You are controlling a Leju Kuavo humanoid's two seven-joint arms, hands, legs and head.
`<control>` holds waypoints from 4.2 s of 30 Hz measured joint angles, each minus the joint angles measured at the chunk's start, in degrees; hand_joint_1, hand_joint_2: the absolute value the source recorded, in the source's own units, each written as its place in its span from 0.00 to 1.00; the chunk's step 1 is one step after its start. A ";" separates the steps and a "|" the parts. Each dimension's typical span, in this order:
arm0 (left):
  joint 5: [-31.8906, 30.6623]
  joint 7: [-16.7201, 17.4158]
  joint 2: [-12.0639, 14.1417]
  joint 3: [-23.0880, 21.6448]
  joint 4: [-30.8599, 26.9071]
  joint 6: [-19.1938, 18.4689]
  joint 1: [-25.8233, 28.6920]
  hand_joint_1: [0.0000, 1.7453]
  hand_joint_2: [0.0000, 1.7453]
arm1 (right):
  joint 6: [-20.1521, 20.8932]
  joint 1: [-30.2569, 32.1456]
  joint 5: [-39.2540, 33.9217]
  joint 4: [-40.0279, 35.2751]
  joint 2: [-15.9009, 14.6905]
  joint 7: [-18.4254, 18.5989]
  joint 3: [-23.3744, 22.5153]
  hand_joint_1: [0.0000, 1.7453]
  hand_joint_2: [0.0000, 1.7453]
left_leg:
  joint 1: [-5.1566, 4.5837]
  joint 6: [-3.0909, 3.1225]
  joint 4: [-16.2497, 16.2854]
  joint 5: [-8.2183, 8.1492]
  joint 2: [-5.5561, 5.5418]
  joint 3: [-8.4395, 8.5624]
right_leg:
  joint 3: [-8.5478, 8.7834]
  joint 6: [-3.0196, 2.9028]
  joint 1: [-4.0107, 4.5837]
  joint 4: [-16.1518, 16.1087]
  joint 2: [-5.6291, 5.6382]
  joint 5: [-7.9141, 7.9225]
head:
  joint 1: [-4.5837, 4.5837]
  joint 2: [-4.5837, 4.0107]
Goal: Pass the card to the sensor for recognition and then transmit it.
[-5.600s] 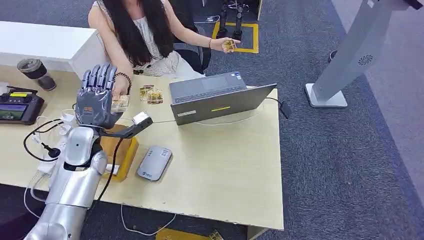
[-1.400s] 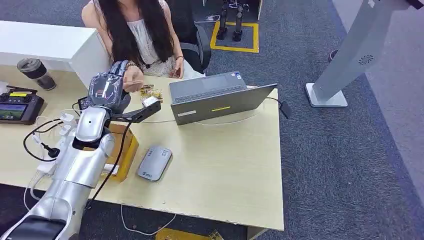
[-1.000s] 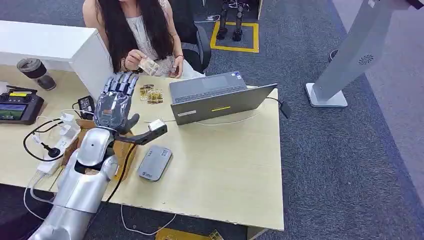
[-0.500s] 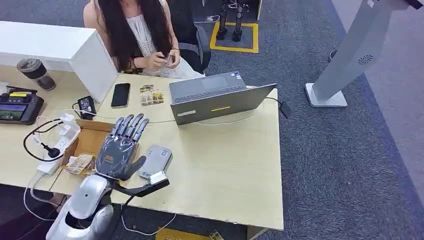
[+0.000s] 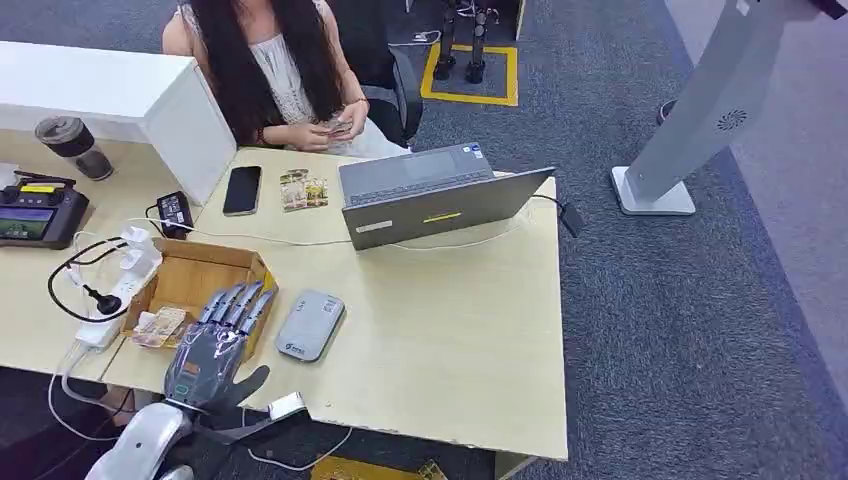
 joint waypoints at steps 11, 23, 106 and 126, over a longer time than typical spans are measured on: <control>-0.53 0.72 -0.13 3.91 1.64 0.96 -0.74 0.00 1.00 | 0.00 -0.01 0.90 0.00 -0.02 0.55 0.00 0.00 0.00 | 0.00 0.00 0.00 0.00 0.00 0.01 | 0.00 0.00 0.00 0.01 0.00 0.00 | -0.02 0.00; -1.53 1.38 -1.14 6.73 4.81 0.90 -2.39 0.00 1.00 | 0.00 -0.01 1.05 0.00 -0.02 0.79 0.02 0.00 0.00 | 0.00 0.00 0.00 0.00 0.00 0.01 | -0.01 0.00 0.00 0.00 0.00 0.00 | -0.02 0.00; -0.94 1.05 -2.34 14.01 10.67 -0.22 -2.60 1.00 1.00 | 0.00 -0.06 0.85 0.00 -0.09 3.65 1.09 0.00 0.00 | 0.00 0.00 0.00 0.00 0.00 0.00 | 0.00 0.00 0.00 0.01 0.00 0.00 | -0.02 0.00; -1.48 0.83 -2.45 14.27 10.67 0.78 -2.61 1.00 1.00 | 0.00 -0.07 0.74 0.00 -0.11 3.63 1.66 0.00 0.00 | 0.01 0.00 0.00 0.00 0.00 0.01 | 0.00 -0.01 0.00 0.01 0.01 0.00 | 0.00 0.00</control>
